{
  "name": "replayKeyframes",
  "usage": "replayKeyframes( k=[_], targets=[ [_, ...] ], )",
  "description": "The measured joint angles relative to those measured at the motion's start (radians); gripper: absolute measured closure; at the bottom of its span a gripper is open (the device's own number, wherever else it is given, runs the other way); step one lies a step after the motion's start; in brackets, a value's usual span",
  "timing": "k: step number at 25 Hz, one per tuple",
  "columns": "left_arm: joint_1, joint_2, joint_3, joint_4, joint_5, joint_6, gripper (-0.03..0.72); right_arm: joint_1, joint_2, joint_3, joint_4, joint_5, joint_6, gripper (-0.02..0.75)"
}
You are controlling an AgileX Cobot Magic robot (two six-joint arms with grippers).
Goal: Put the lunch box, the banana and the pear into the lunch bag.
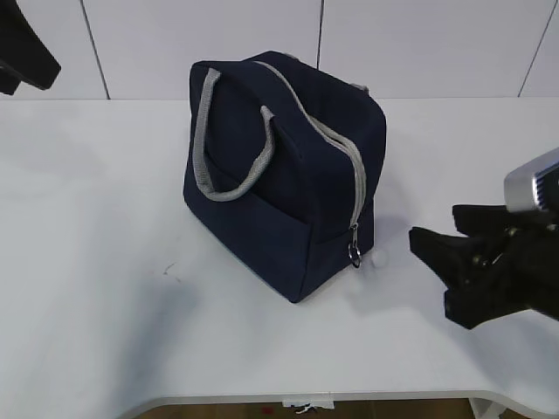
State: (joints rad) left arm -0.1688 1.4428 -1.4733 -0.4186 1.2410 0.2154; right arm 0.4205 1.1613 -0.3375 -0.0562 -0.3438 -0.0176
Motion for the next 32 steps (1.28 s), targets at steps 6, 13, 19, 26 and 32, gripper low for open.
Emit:
replayKeyframes(
  k=[6, 13, 19, 26, 32],
  targets=[
    [0.0, 0.001, 0.0, 0.0, 0.0, 0.0, 0.307, 0.0, 0.14, 0.008, -0.135, -0.068, 0.136, 0.321],
    [0.0, 0.001, 0.0, 0.0, 0.0, 0.0, 0.307, 0.0, 0.306, 0.008, -0.165, -0.242, 0.144, 0.326],
    [0.0, 0.001, 0.0, 0.0, 0.0, 0.0, 0.309, 0.0, 0.46, 0.002, -0.167, -0.395, 0.147, 0.327],
    [0.0, 0.001, 0.0, 0.0, 0.0, 0.0, 0.326, 0.0, 0.565, -0.02, -0.165, -0.49, 0.147, 0.327],
    [0.0, 0.001, 0.0, 0.0, 0.0, 0.0, 0.327, 0.0, 0.616, -0.058, -0.126, -0.522, 0.147, 0.328]
  ],
)
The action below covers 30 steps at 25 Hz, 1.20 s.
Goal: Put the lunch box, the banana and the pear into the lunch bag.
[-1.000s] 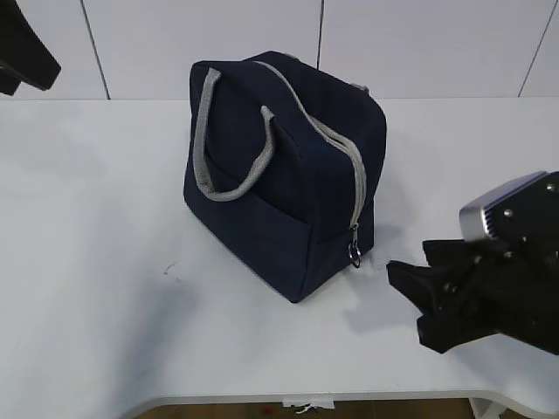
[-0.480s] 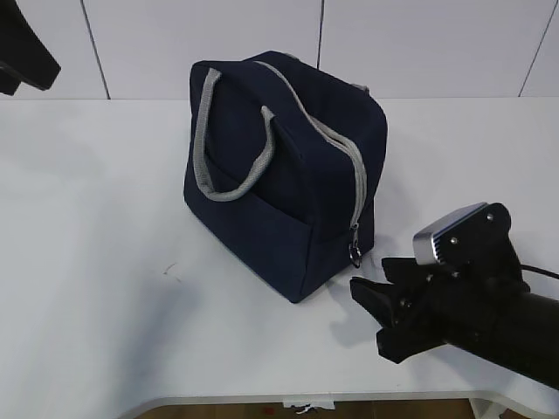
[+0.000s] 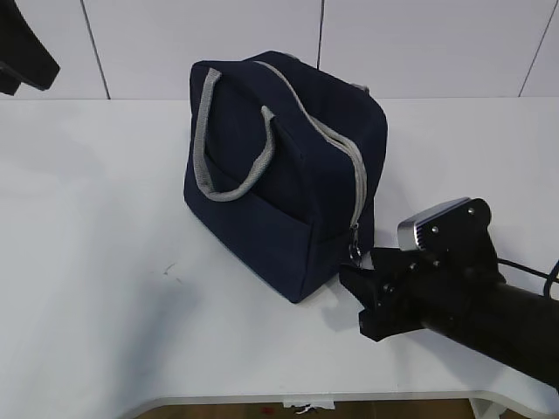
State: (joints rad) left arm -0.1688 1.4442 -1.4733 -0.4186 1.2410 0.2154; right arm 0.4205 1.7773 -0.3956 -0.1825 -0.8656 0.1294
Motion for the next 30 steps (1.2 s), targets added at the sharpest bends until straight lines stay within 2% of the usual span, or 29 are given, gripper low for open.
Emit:
replayKeyframes(
  k=[8, 14, 20, 30],
  targets=[
    [0.0, 0.0, 0.0, 0.0, 0.0, 0.0, 0.327, 0.0, 0.05, -0.004, 0.044, -0.057, 0.0, 0.338],
    [0.0, 0.0, 0.0, 0.0, 0.0, 0.0, 0.327, 0.0, 0.054, -0.004, 0.044, -0.073, 0.0, 0.422],
    [0.0, 0.0, 0.0, 0.0, 0.0, 0.0, 0.327, 0.0, 0.058, -0.015, 0.047, -0.075, 0.0, 0.466],
    [0.0, 0.0, 0.0, 0.0, 0.0, 0.0, 0.34, 0.0, 0.058, -0.023, 0.047, -0.075, 0.0, 0.601]
  ],
)
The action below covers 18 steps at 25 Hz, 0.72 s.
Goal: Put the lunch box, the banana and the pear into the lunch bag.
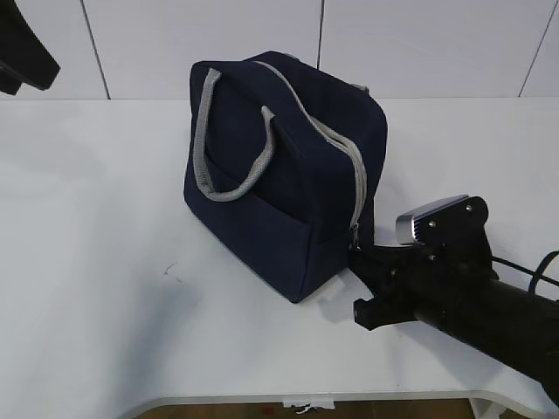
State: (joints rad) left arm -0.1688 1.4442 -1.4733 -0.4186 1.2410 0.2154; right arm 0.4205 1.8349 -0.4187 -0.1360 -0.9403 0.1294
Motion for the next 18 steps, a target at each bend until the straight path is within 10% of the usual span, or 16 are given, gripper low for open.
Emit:
replayKeyframes(
  k=[5, 18],
  targets=[
    [0.0, 0.0, 0.0, -0.01, 0.0, 0.0, 0.353, 0.0, 0.0, 0.0, 0.0, 0.004, 0.0, 0.737],
    [0.0, 0.0, 0.0, -0.018, 0.0, 0.0, 0.359, 0.0, -0.102, 0.0, -0.037, 0.098, 0.001, 0.737]
  ],
)
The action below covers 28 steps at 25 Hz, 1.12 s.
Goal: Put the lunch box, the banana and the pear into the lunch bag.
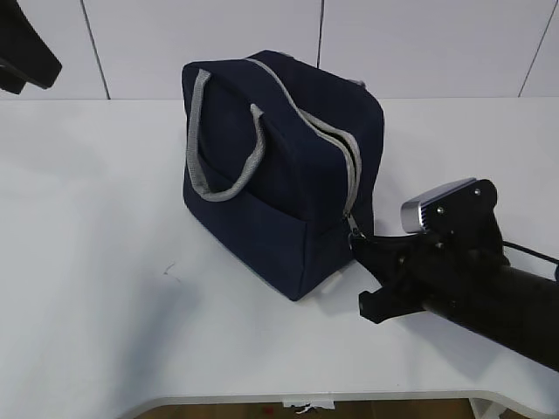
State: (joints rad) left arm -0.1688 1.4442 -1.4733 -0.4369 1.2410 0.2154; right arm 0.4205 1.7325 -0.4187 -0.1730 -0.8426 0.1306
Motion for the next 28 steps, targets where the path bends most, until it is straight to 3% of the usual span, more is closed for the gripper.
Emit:
replayKeyframes(
  k=[21, 28],
  targets=[
    [0.0, 0.0, 0.0, 0.0, 0.0, 0.0, 0.365, 0.0, -0.251, 0.0, -0.016, 0.167, 0.0, 0.737],
    [0.0, 0.0, 0.0, 0.0, 0.0, 0.0, 0.369, 0.0, -0.32, -0.082, -0.059, 0.281, 0.0, 0.737]
  ],
)
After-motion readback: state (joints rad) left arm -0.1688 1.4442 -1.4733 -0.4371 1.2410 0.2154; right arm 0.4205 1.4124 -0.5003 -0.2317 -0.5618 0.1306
